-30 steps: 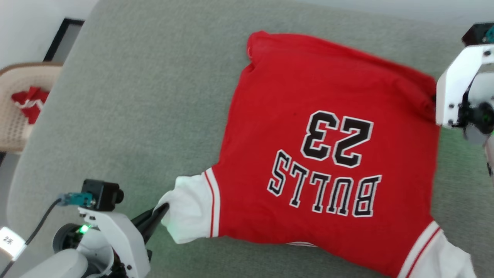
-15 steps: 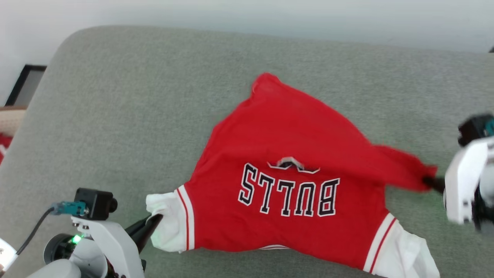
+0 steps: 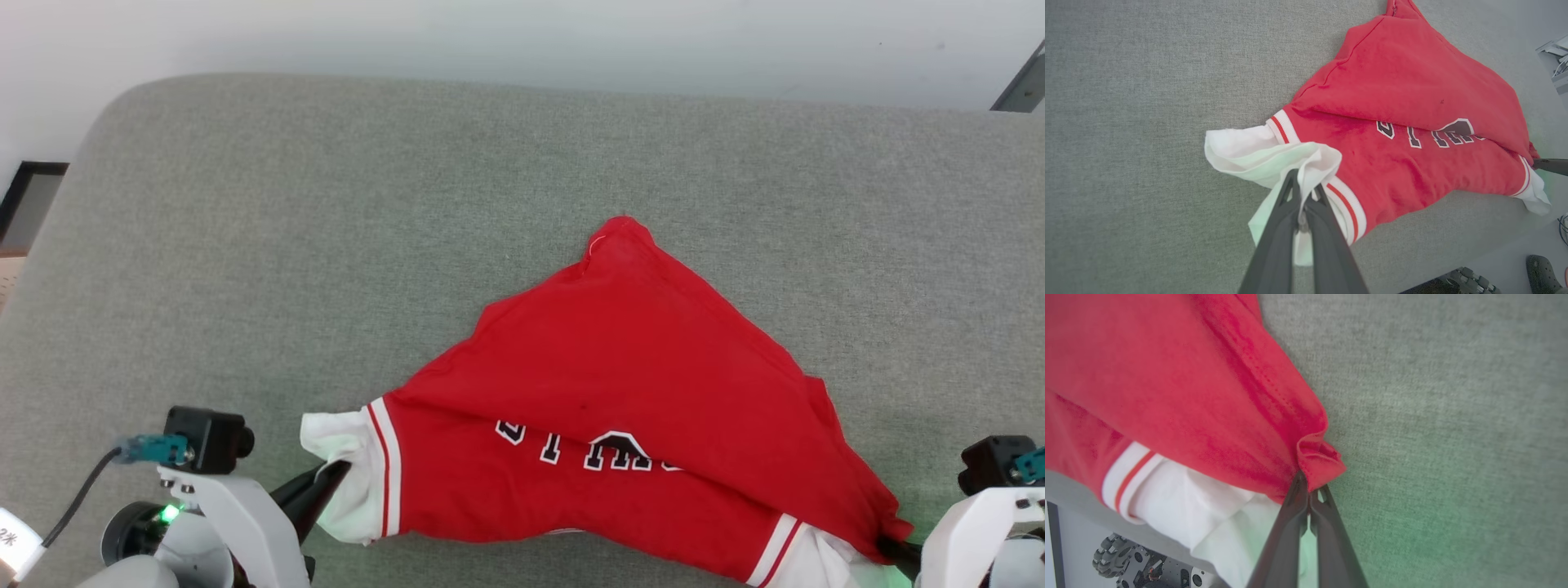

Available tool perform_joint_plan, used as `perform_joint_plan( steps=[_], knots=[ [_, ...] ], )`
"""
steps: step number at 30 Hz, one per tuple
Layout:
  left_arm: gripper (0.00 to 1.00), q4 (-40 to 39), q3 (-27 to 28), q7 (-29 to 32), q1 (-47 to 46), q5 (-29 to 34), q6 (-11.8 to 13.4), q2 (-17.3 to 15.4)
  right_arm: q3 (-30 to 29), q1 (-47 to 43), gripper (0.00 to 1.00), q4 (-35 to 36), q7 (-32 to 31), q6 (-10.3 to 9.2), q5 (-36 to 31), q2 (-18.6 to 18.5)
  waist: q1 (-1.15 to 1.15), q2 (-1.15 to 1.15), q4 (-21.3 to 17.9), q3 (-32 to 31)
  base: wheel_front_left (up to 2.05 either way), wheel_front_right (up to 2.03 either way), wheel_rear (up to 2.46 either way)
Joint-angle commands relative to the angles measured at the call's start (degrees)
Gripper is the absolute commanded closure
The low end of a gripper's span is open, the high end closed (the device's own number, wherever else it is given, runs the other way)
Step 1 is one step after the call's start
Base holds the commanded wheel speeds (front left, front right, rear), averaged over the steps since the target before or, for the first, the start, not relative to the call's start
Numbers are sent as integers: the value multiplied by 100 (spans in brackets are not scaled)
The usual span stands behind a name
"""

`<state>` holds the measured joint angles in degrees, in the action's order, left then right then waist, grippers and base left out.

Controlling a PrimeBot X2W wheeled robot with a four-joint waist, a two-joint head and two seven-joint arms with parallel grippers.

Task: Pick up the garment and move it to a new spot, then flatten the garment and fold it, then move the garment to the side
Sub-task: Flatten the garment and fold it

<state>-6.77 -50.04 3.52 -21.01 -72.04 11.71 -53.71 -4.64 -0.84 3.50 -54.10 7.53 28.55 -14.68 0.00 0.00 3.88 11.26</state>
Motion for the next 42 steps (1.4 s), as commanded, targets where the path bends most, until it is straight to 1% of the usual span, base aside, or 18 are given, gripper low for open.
perform_joint_plan(
  steps=[1, 3, 5, 6, 7, 8, 10, 13, 19, 21, 23, 25, 26, 30, 32, 36, 39, 42],
  knots=[
    [100, 13, 0, -13, 22, -2, -24, 24, 4, -31, 100, -99, 101, -9, -61, 17, 0, 0, 2, 13, 0, 0, 0],
    [100, 58, -2, -29, 10, -1, -60, 44, 75, 26, 100, -448, 387, -10, -144, 129, 0, 0, 3, 25, 0, 0, 0],
    [100, 93, -12, -29, -8, 10, -71, 67, 205, 70, 92, -800, 562, -13, -254, 109, 0, 0, 23, 30, 0, 0, 0],
    [100, 108, -17, -31, -12, 12, -87, 77, 248, 59, 80, -955, 600, -15, -202, 134, 0, 0, 31, 28, 0, 0, 0],
    [100, 116, -24, -29, -14, 17, -97, 89, 276, 81, 52, -1051, 645, -15, -189, 126, 0, 0, 43, 23, 0, 0, 0],
    [100, 126, -26, -27, -11, 15, -104, 99, 327, 138, 0, -1088, 674, -16, -192, 83, 0, 0, 50, 19, 0, 0, 0],
    [100, 140, -38, -28, 4, 12, -104, 113, 350, 196, 0, -1064, 658, -16, -117, 17, 0, 0, 68, 4, 0, 0, 0],
    [100, 133, -46, -35, 18, 19, -101, 122, 392, 245, 0, -768, 557, -16, -8, -170, 0, 0, 101, -5, 0, 0, 0],
    [100, 90, -74, -15, -24, 51, -106, 170, 275, 524, 0, 311, 280, -9, 204, -350, 0, 0, 234, -6, 0, 0, 0],
    [100, 77, -87, -7, -55, 72, -114, 203, 257, 712, 0, 614, 240, -9, 168, -358, 0, 0, 297, 6, 0, 0, 0],
    [100, 64, -101, 7, -93, 103, -115, 234, 364, 999, 0, 838, 266, -9, 112, -375, 0, 0, 373, 40, 0, 0, 0],
    [100, 66, -121, 23, -131, 130, -147, 278, 493, 1363, 0, 847, 415, -9, -5, -443, 0, 0, 464, 89, 0, 0, 0],
    [100, 70, -132, 29, -160, 153, -163, 311, 648, 1576, 0, 802, 535, -9, -45, -490, 0, 0, 520, 122, 0, 0, 0],
    [100, 118, -156, 53, -323, 220, -239, 461, 1242, 2474, 0, 205, 1171, -9, -45, -604, 0, 0, 753, 291, 0, 0, 0],
    [100, 169, -174, 68, -407, 243, -299, 540, 1605, 2938, 0, -275, 1428, -9, -64, -738, 0, 0, 885, 385, 0, 0, 0],
    [100, 293, -220, 95, -601, 317, -431, 722, 2327, 3873, 0, -1417, 1796, -9, 77, -841, 0, 0, 1136, 559, 0, 0, 0],
    [100, 401, -250, 117, -734, 361, -527, 866, 2831, 4458, 0, -2276, 1915, -9, 160, -859, 0, 0, 1306, 671, 0, 0, 0],
    [100, 522, -276, 117, -832, 392, -609, 992, 3232, 4984, 0, -3091, 1838, -9, 290, -855, 0, 0, 1456, 761, 0, 0, 0]
  ],
)
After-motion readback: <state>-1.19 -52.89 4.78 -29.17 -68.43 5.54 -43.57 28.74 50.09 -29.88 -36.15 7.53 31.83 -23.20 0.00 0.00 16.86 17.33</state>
